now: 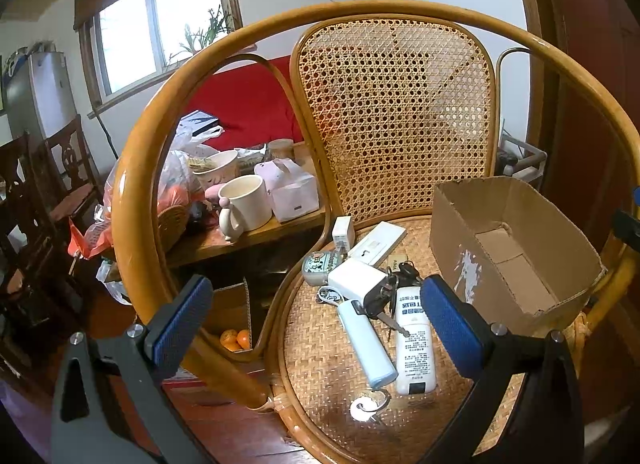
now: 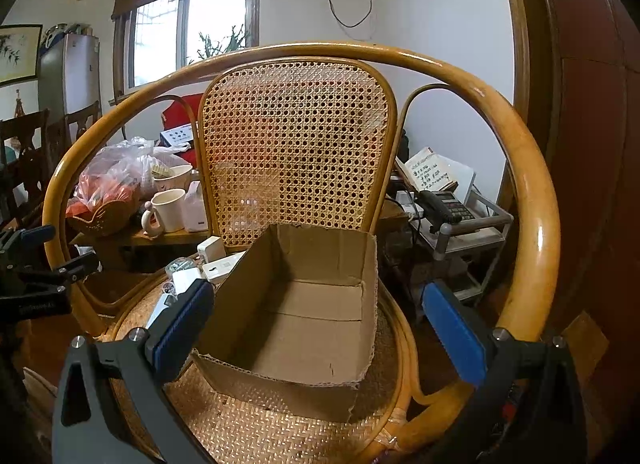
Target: Organize rigid objects
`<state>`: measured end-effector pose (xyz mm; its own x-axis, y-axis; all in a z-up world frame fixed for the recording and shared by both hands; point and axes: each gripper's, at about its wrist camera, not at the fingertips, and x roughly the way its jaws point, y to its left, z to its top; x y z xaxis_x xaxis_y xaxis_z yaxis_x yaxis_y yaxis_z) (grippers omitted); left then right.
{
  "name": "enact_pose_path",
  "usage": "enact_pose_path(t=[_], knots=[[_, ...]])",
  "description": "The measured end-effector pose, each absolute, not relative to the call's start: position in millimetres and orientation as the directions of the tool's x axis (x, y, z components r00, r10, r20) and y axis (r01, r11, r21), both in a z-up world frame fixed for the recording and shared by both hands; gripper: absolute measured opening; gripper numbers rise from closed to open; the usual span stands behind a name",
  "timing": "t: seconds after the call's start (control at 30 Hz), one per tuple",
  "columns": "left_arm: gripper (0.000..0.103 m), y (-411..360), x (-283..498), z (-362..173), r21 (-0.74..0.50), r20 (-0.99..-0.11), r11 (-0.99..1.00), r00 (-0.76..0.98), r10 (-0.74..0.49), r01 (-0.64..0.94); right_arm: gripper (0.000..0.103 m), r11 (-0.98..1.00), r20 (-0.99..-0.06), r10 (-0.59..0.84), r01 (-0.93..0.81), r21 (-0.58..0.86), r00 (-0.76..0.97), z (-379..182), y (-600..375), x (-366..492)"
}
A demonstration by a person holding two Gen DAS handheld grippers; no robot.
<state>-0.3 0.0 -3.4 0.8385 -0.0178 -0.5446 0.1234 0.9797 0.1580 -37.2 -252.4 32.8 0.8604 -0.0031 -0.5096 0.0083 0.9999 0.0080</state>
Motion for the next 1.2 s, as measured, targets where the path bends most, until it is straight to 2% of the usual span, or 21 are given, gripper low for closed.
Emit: enact_pose_path(t=[1.2], knots=[[0.103, 1.3, 2.7, -5.7, 0.183, -0.559, 0.976, 0.829, 0.005, 0.117, 0.103, 1.000, -0.512, -0.010, 0.017, 0.009, 0.859, 33.7, -253.8, -36.6]])
